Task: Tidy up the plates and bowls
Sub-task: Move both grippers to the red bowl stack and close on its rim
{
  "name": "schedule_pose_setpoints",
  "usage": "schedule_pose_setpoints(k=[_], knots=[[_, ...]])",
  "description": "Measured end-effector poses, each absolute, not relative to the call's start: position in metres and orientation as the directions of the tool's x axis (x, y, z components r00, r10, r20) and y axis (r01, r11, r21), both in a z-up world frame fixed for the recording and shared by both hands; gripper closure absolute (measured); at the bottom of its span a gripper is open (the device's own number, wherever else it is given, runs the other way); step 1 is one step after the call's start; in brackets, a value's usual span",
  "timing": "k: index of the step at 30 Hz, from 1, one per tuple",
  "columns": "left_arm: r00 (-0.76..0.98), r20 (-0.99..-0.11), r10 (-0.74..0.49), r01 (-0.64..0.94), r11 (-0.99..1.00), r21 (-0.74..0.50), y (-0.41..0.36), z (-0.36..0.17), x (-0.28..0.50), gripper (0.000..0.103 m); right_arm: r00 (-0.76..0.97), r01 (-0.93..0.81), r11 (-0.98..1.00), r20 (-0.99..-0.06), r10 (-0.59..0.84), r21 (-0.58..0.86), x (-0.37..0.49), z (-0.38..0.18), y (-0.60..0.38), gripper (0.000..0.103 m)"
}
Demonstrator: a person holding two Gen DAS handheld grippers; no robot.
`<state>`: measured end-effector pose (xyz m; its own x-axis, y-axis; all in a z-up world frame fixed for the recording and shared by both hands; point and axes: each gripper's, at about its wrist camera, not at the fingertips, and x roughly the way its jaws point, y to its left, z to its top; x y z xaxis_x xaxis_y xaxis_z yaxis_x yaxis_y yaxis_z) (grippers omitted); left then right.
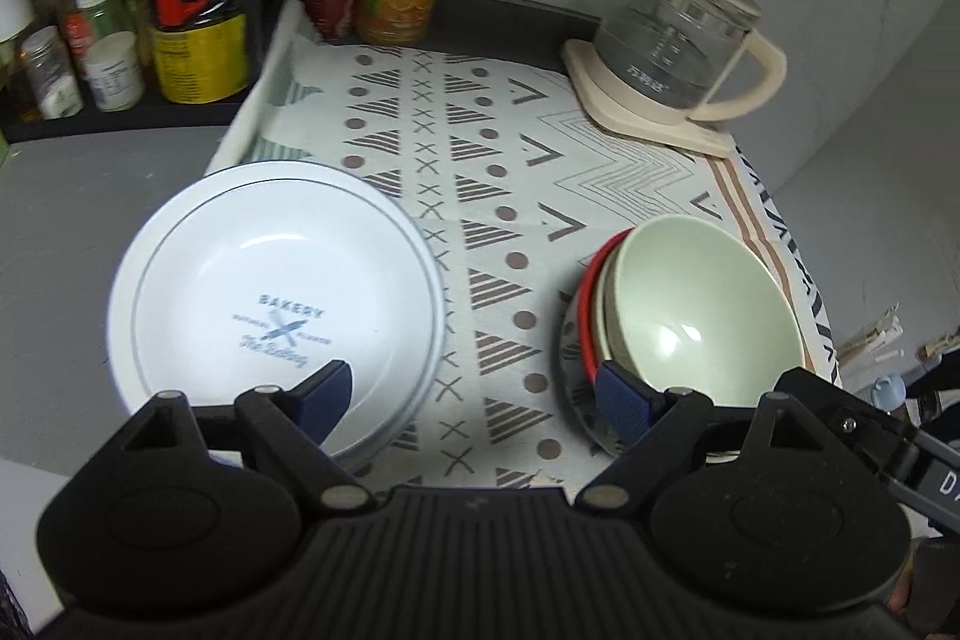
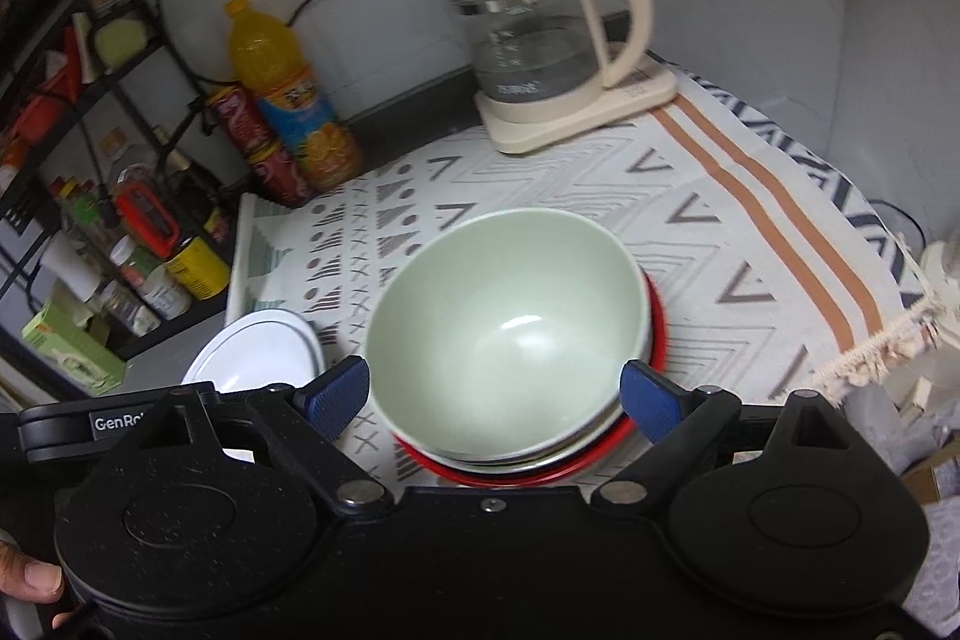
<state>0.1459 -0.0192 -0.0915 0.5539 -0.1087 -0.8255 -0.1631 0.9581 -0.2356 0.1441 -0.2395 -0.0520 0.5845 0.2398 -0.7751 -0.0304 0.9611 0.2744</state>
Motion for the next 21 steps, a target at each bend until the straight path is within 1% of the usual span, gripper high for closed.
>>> schedule_pose_setpoints(k=[12, 21], knots=[[0.507, -0.842, -0.184, -0.043, 0.970, -0.238, -0.048, -0.104, 0.186, 0.016, 0.563, 0.114, 0.951, -0.808, 0.176, 0.287, 0.159, -0.076, -0.265, 0.013], [0.439, -0.866, -0.240, 0.043, 0.968, -0.246, -0.068, -0.126, 0.219, 0.016, 0.524, 0.184, 0.941, -0.839, 0.150, 0.283, 0.171, -0.098, -0.274, 0.014]])
